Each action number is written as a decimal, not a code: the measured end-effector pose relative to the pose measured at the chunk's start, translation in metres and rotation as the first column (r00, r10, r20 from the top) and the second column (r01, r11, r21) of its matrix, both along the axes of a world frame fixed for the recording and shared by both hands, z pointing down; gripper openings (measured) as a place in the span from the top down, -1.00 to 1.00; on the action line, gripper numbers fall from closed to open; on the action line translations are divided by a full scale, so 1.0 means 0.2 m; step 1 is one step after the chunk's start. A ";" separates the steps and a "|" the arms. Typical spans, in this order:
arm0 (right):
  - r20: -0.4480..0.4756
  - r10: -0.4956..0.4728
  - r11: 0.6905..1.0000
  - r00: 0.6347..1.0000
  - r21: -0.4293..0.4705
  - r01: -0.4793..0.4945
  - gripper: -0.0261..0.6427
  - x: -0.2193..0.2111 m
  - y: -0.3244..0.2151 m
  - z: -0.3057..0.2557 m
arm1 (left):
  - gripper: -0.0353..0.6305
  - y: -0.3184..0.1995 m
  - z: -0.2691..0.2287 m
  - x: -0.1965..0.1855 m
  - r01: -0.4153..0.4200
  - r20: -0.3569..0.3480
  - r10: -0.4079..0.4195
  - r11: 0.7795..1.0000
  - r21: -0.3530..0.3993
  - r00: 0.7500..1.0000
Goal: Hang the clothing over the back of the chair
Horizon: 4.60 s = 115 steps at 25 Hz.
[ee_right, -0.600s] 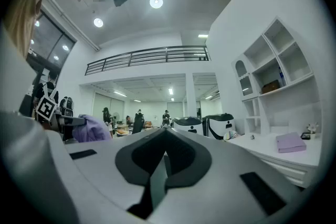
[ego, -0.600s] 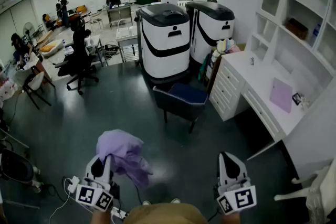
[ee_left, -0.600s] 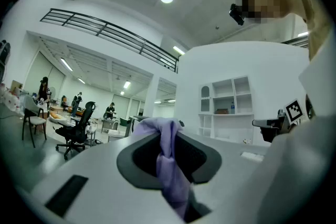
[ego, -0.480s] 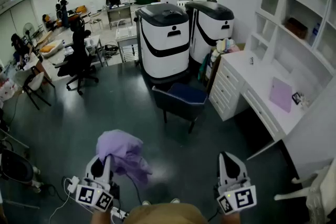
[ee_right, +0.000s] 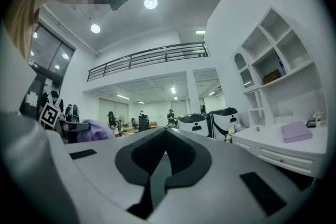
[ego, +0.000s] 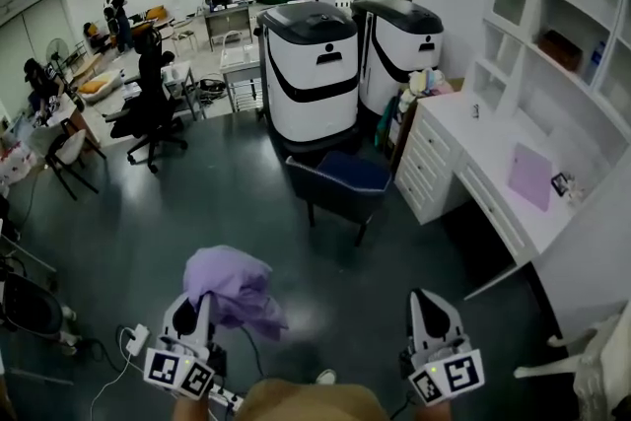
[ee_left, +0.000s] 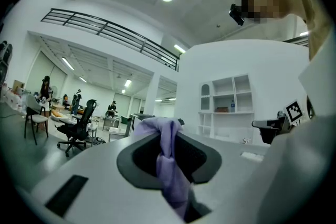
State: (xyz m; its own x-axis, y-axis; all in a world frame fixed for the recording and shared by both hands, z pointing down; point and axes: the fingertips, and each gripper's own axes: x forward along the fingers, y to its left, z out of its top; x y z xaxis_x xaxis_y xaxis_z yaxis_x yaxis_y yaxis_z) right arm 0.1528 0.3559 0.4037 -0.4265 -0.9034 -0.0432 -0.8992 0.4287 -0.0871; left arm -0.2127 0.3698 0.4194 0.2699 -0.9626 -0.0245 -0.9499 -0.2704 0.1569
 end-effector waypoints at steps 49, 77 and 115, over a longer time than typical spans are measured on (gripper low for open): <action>-0.146 0.167 0.978 0.975 -0.101 -0.183 0.91 -0.39 -2.05 0.00 | 0.73 -2.42 0.29 -0.15 -0.271 -0.028 0.270 0.957 -0.107 0.962; -0.030 0.106 0.992 0.994 -0.061 -0.108 0.91 0.14 -2.76 0.00 | 0.73 -2.84 0.38 0.37 -0.217 0.072 0.237 0.953 -0.210 0.969; -0.015 0.381 0.922 0.924 -0.070 -0.381 0.91 0.64 -2.21 0.03 | 0.69 -3.40 1.48 1.04 -0.262 0.300 0.544 0.727 -0.635 0.784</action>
